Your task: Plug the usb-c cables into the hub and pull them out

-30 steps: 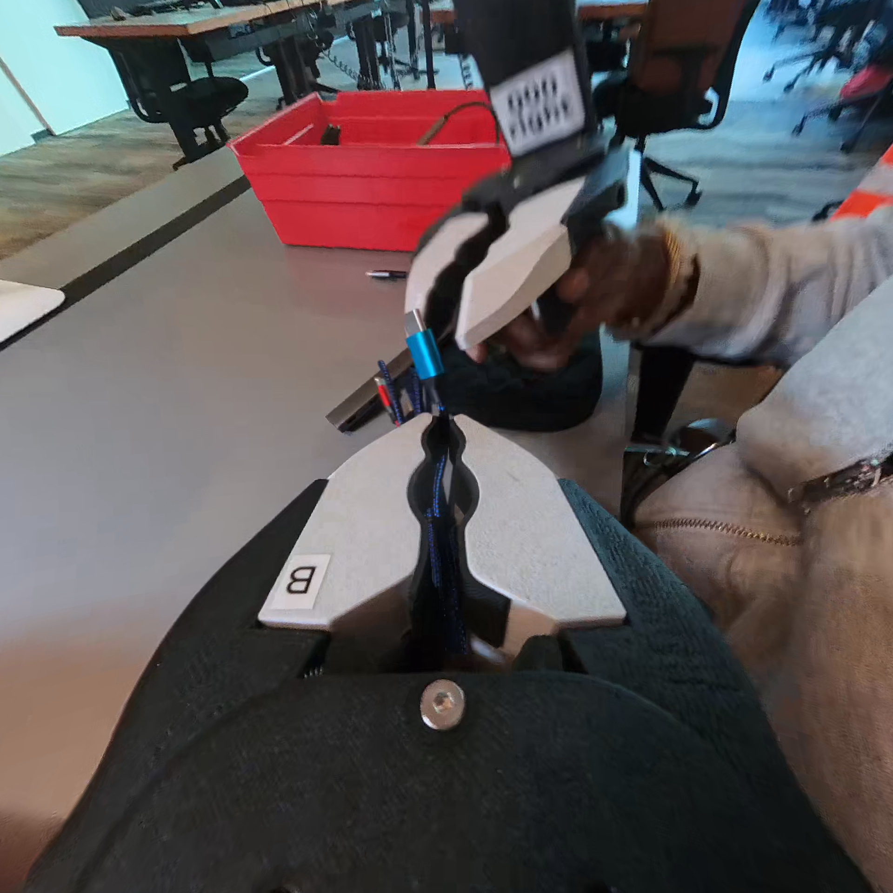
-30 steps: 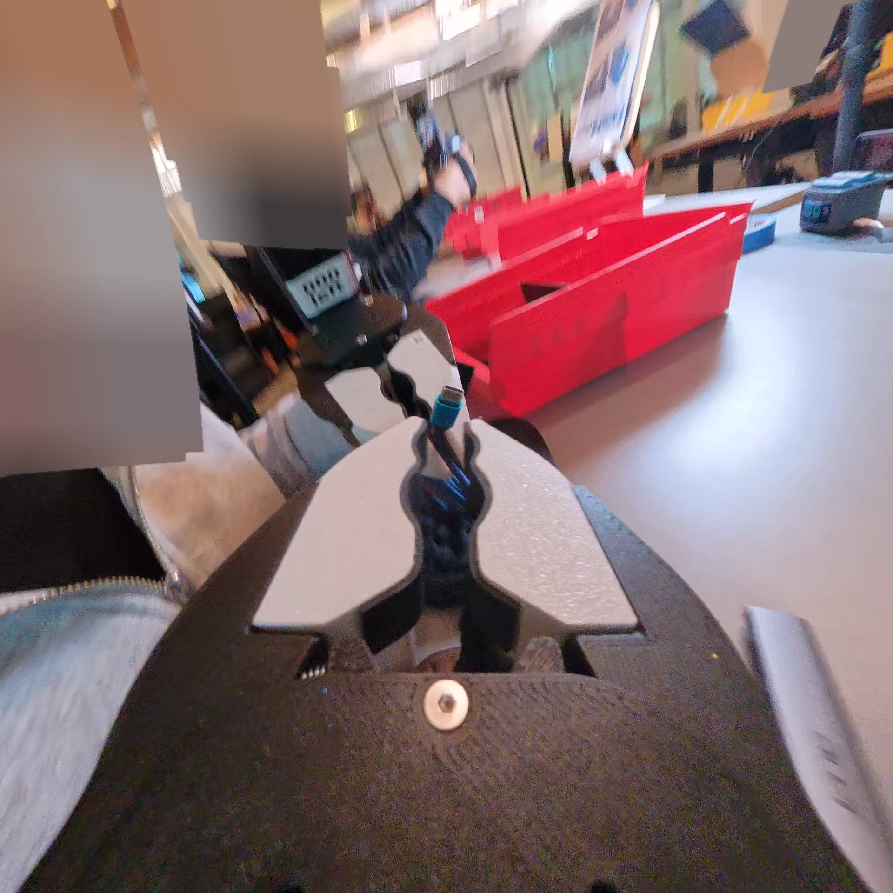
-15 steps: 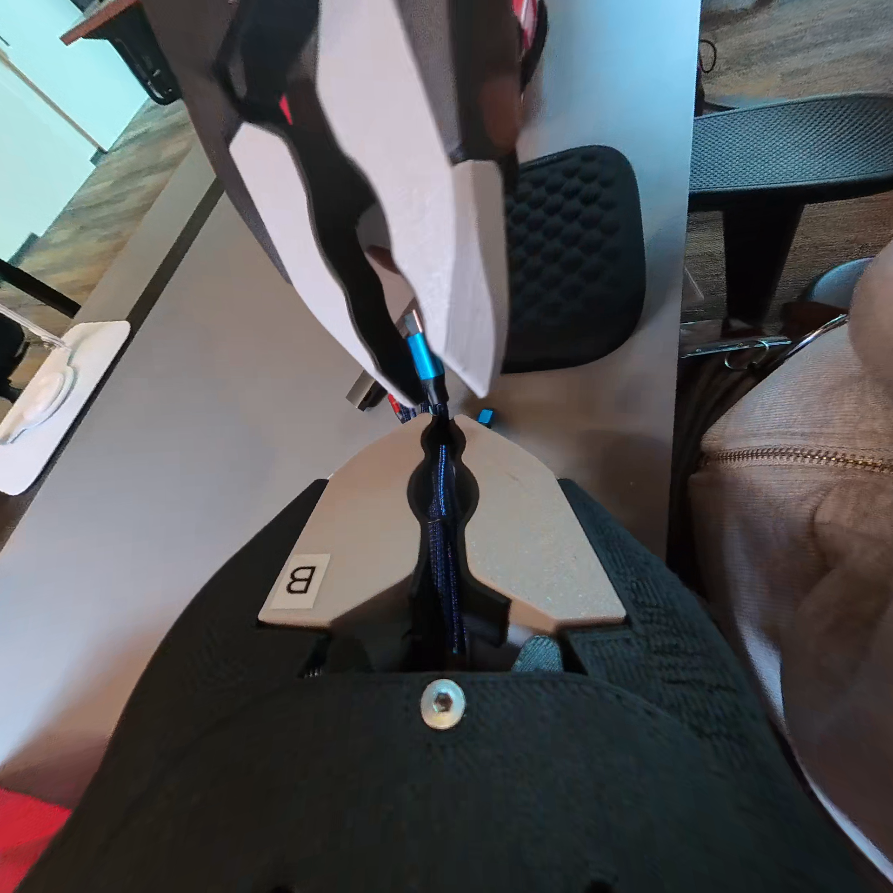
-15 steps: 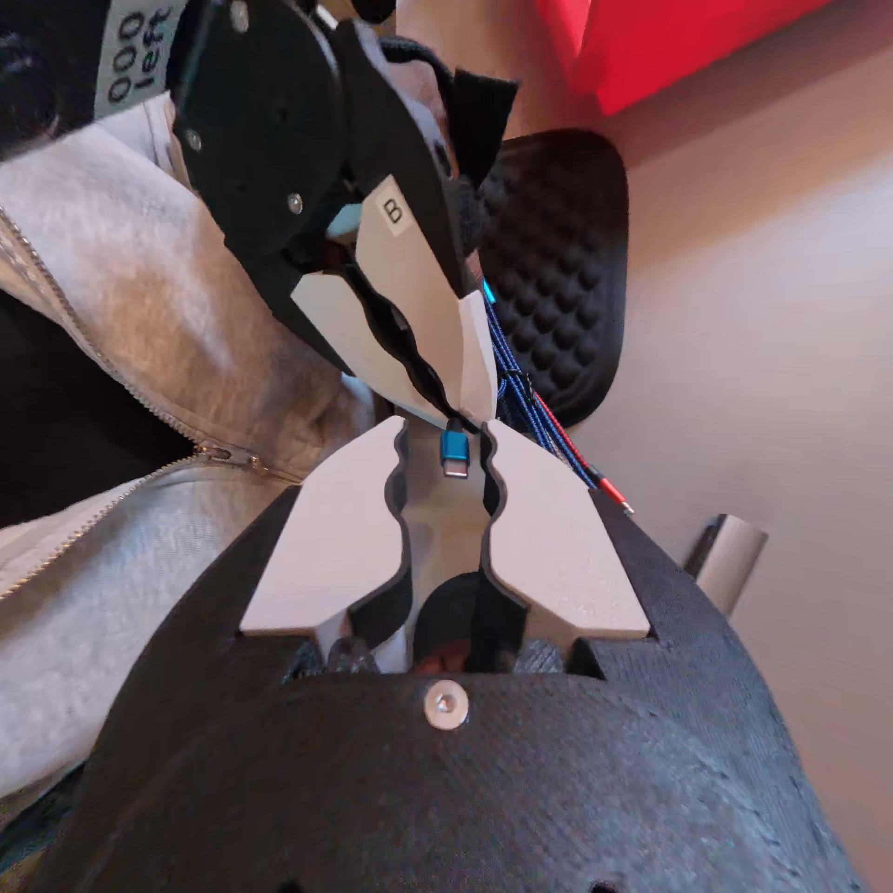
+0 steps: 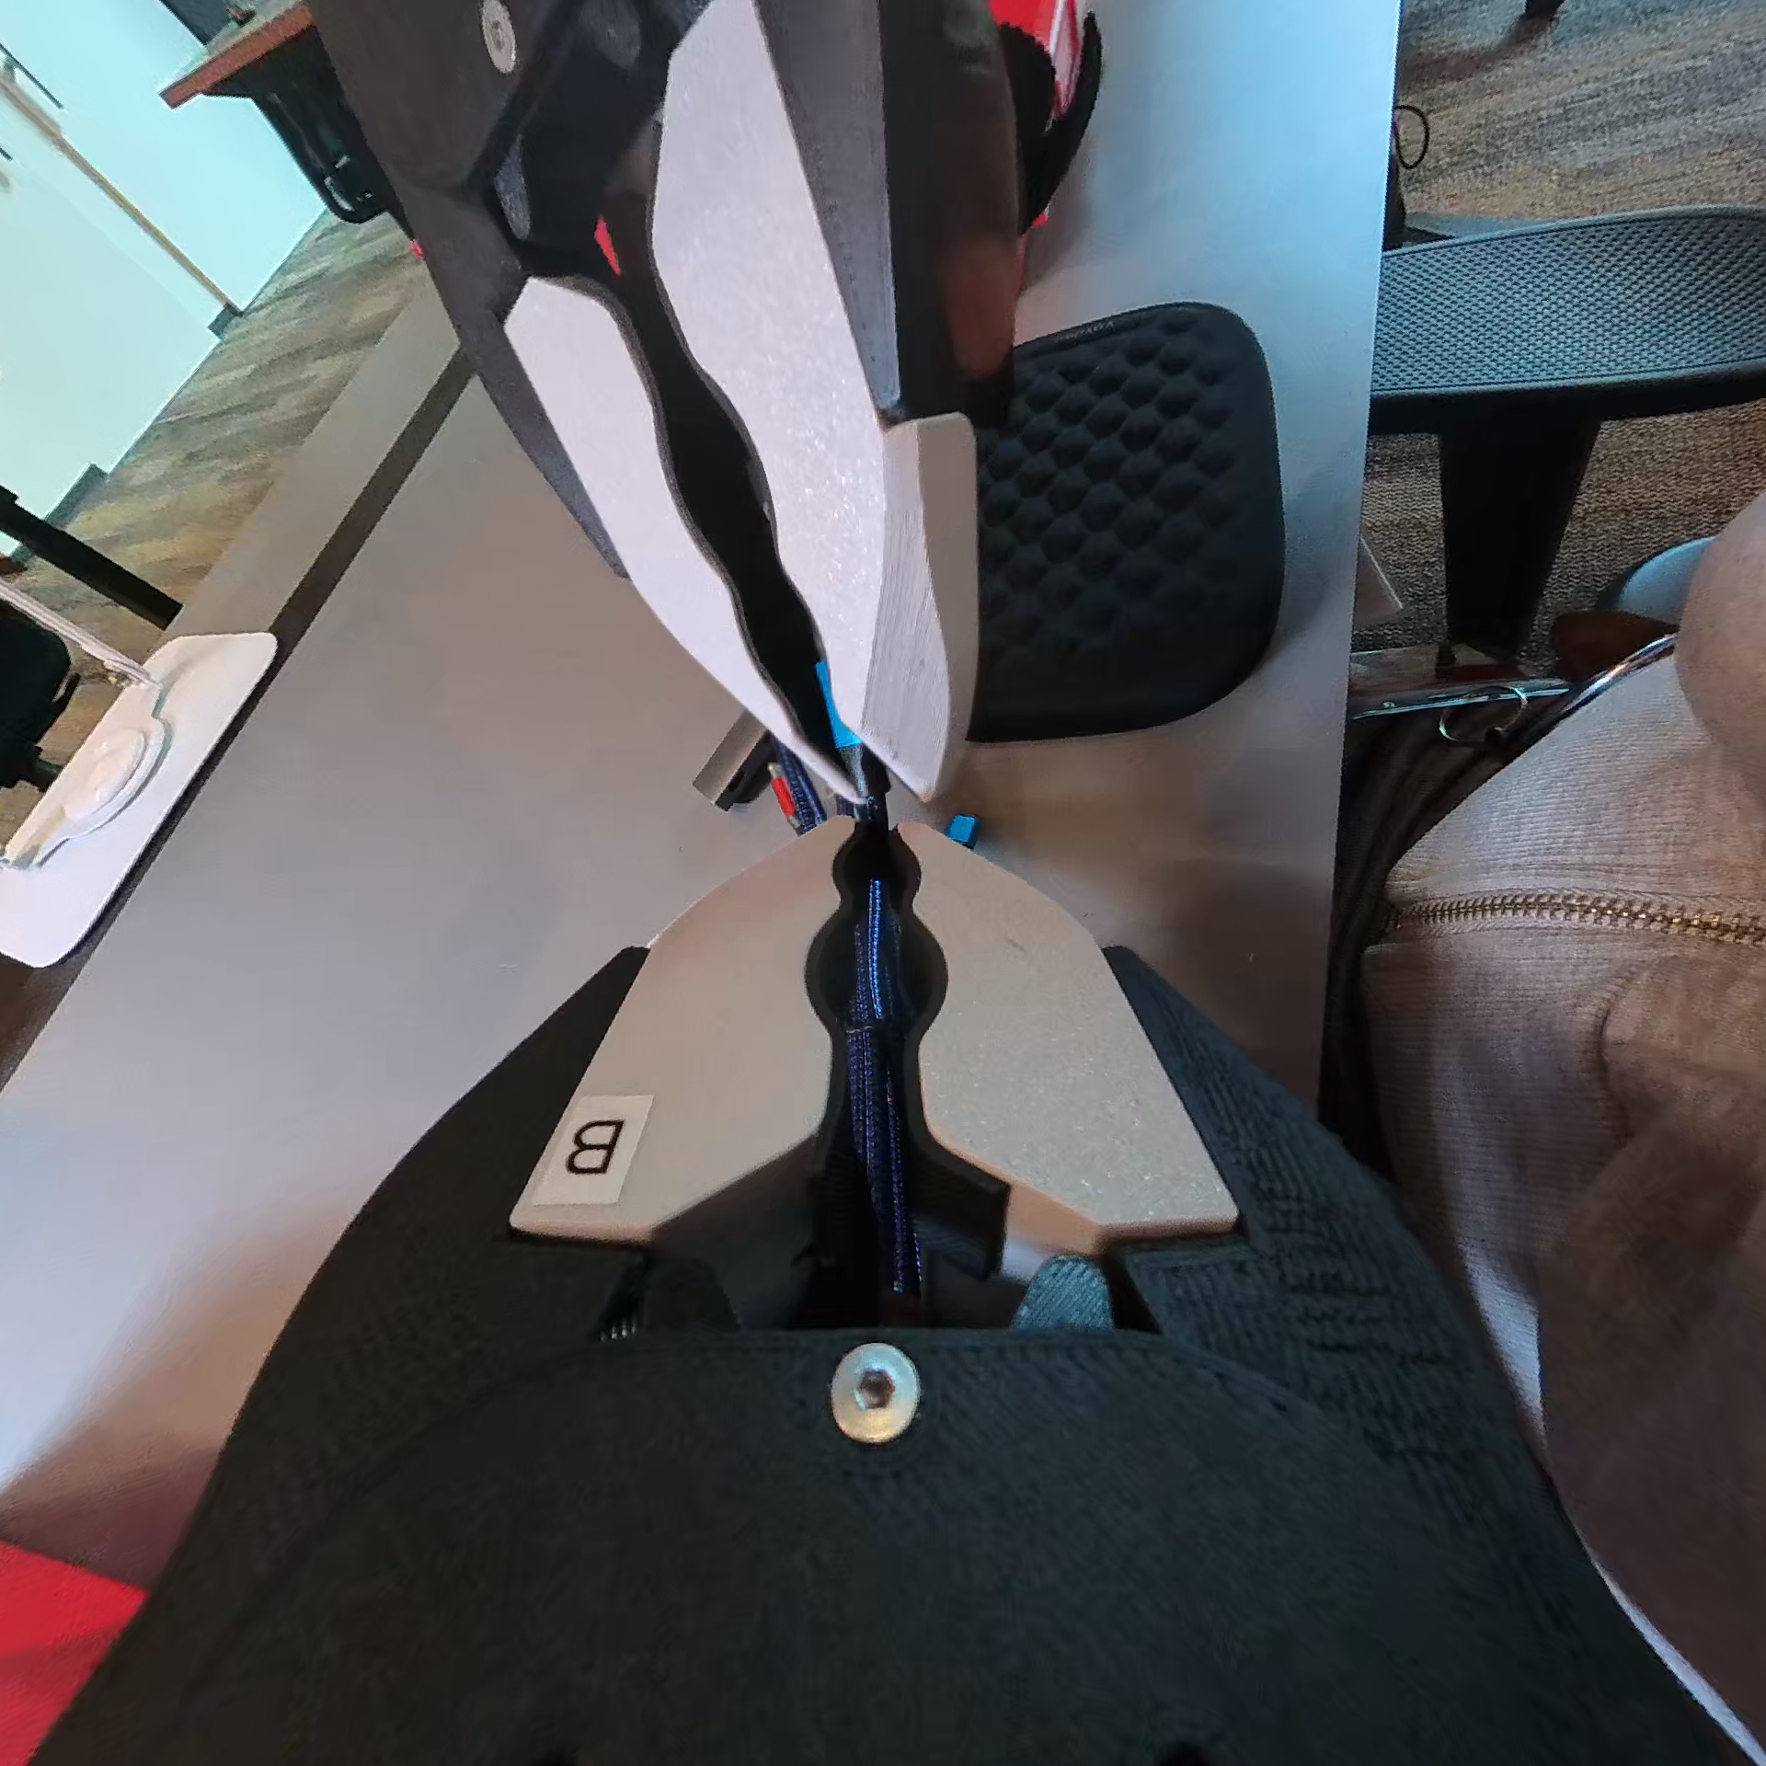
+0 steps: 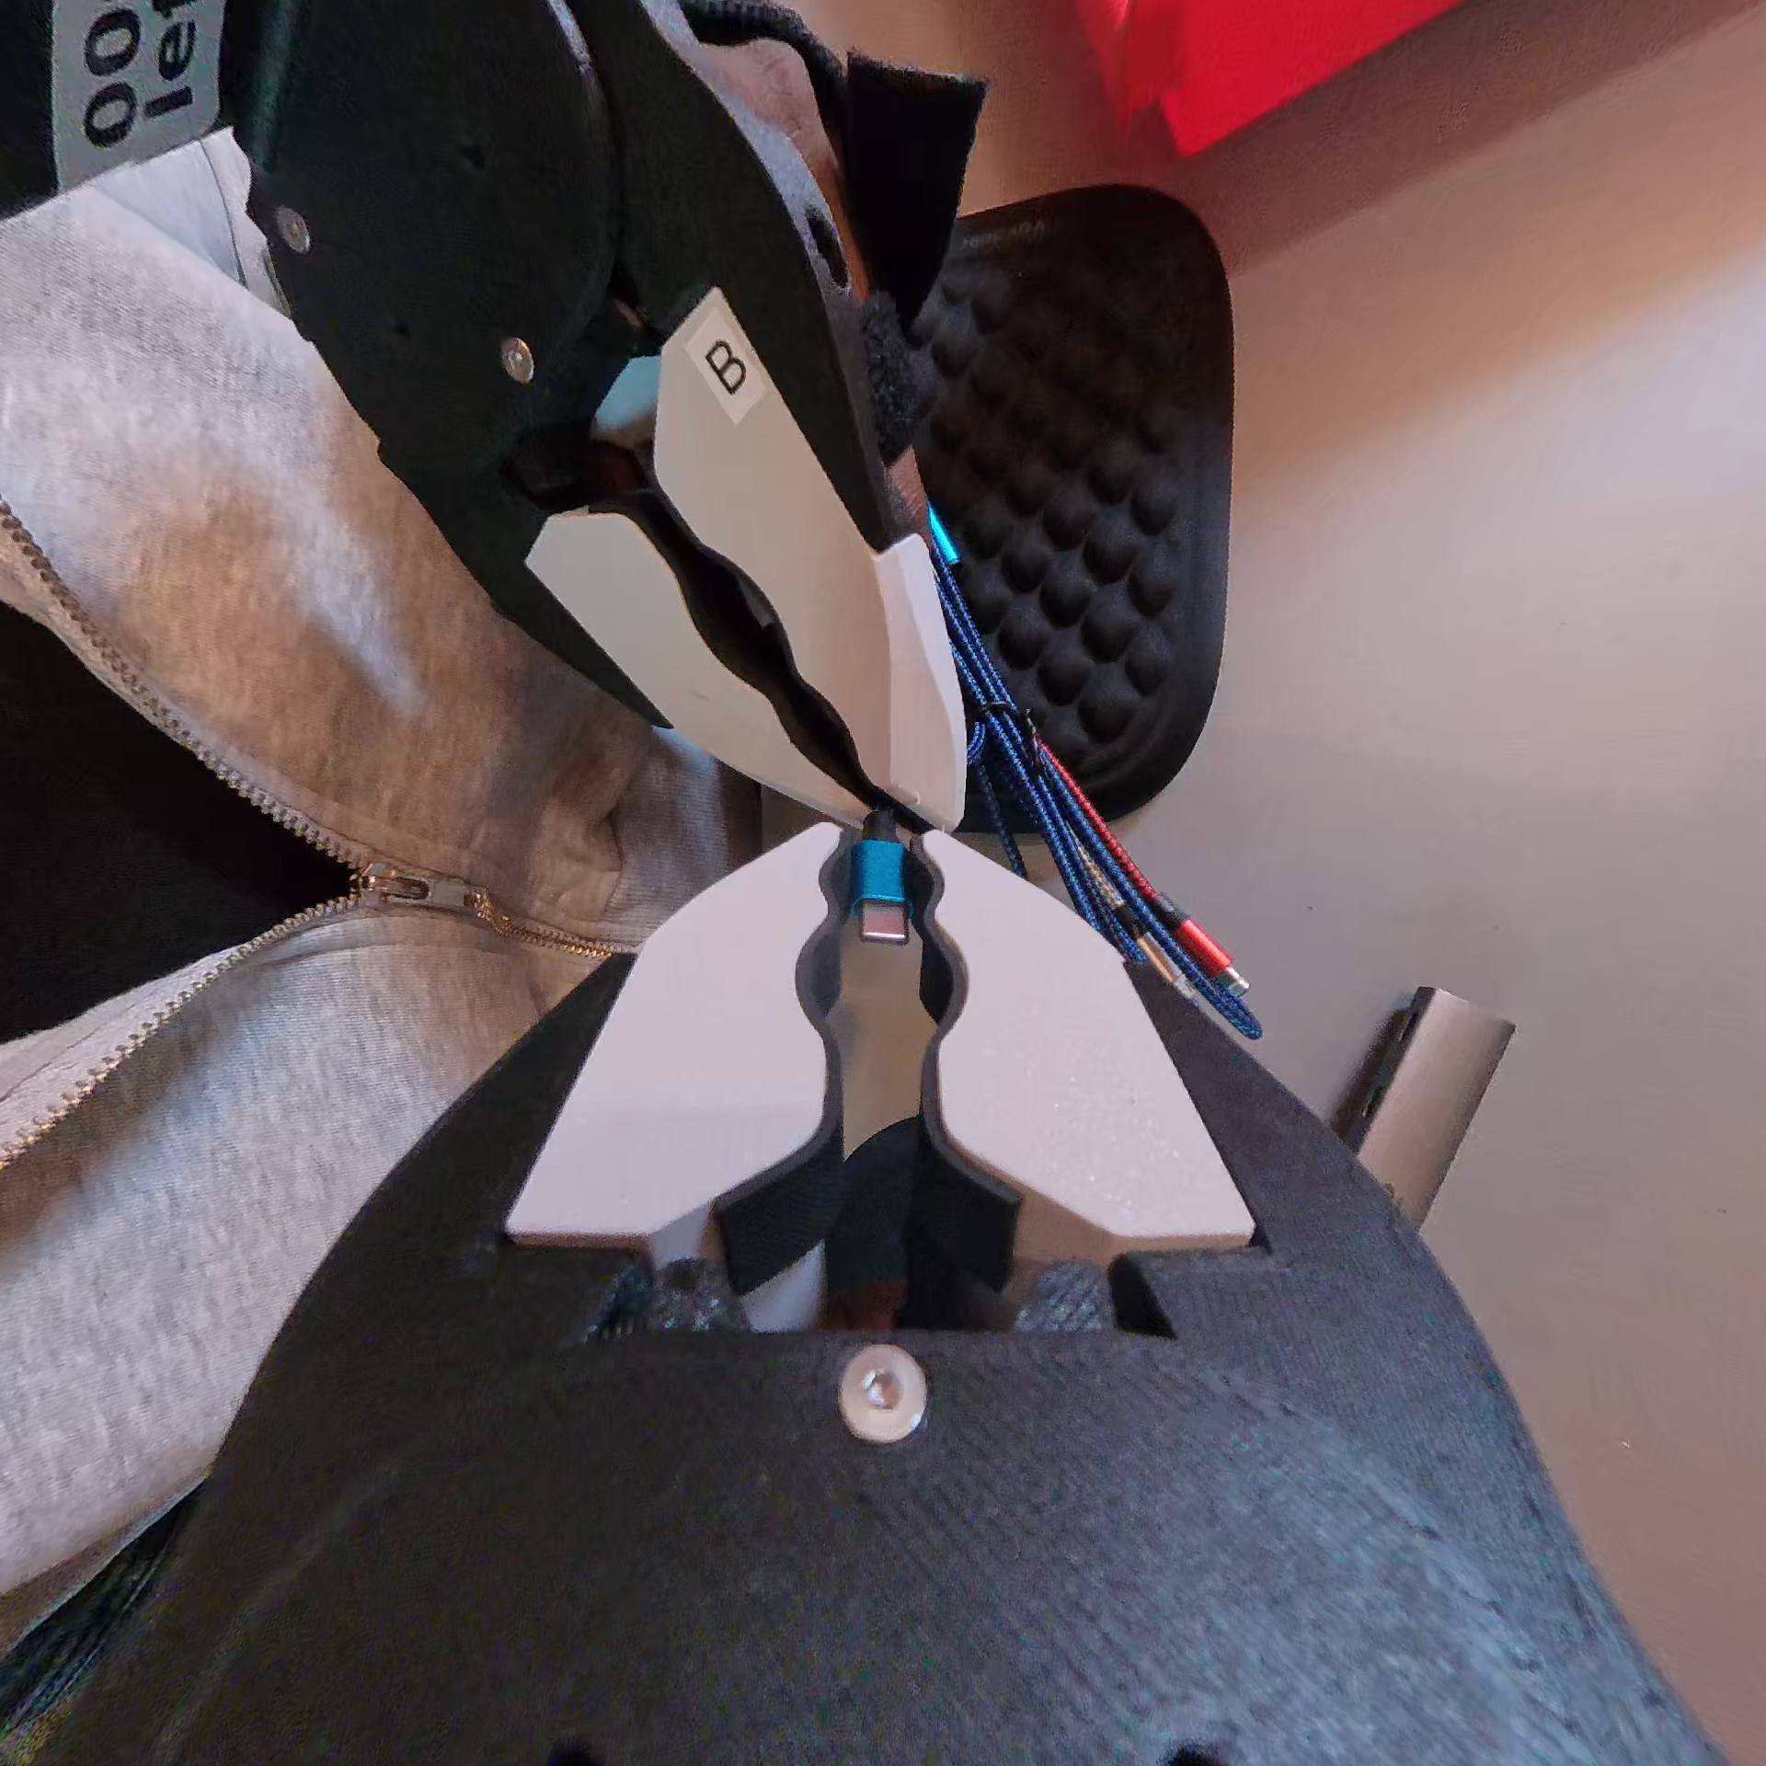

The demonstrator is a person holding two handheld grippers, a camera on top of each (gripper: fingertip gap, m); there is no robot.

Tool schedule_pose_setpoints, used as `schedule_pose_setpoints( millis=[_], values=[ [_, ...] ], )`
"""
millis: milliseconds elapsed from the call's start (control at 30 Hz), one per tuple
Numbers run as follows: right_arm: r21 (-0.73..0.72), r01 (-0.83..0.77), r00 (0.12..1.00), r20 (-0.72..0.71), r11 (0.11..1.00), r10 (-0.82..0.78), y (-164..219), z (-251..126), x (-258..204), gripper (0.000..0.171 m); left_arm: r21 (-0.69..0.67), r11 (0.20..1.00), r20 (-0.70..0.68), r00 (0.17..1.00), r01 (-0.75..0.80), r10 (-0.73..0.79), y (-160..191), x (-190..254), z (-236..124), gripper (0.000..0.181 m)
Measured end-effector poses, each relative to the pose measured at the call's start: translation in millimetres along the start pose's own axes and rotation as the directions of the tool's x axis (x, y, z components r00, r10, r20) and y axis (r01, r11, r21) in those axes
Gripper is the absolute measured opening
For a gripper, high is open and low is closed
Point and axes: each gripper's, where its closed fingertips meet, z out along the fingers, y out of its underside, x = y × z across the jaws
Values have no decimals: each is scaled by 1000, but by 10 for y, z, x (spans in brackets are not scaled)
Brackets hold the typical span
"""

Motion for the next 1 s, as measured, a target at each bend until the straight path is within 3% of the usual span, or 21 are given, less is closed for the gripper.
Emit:
schedule_pose_setpoints(
  millis=[133,200,267,333,400,467,533,633,700,800,833,967,1000],
  values=[
    [34,27,999,-44,999,-25,-40,-15,36,10,2,1000,29,999,25,-25,-3,-57,-3,4],
    [76,35,997,-70,996,-30,-96,-51,72,10,51,993,85,990,106,-110,-49,-180,-58,16],
    [138,33,996,-88,990,-20,-186,-107,118,10,158,971,187,960,181,-210,-117,-396,-217,37],
    [197,23,995,-104,980,-3,-282,-168,180,10,352,908,307,889,226,-340,-226,-653,-516,40],
    [256,12,994,-108,967,16,-392,-220,236,10,539,807,318,829,241,-460,-344,-745,-845,39],
    [316,5,992,-119,949,34,-517,-282,299,10,665,705,210,843,248,-495,-516,-596,-1027,39],
    [384,5,991,-128,923,48,-680,-365,344,10,744,576,-42,884,339,-467,-727,-246,-1029,34],
    [491,39,992,-121,870,24,-1001,-518,289,11,730,420,-354,824,539,-443,-835,30,-780,35],
    [556,87,995,-85,827,-48,-1223,-618,100,10,766,322,-391,800,557,-455,-854,-89,-679,35],
    [612,191,976,-33,768,-217,-1376,-724,-285,10,860,110,-408,801,498,-437,-966,-448,-911,35],
    [622,224,964,-30,750,-263,-1376,-751,-376,10,872,78,-407,804,483,-433,-983,-545,-990,35],
    [605,320,934,-71,729,-351,-1235,-762,-439,10,901,68,-372,844,428,-386,-961,-613,-1207,38],
    [606,319,933,-64,729,-355,-1203,-748,-436,10,896,97,-368,848,432,-382,-947,-592,-1180,38]
  ],
)
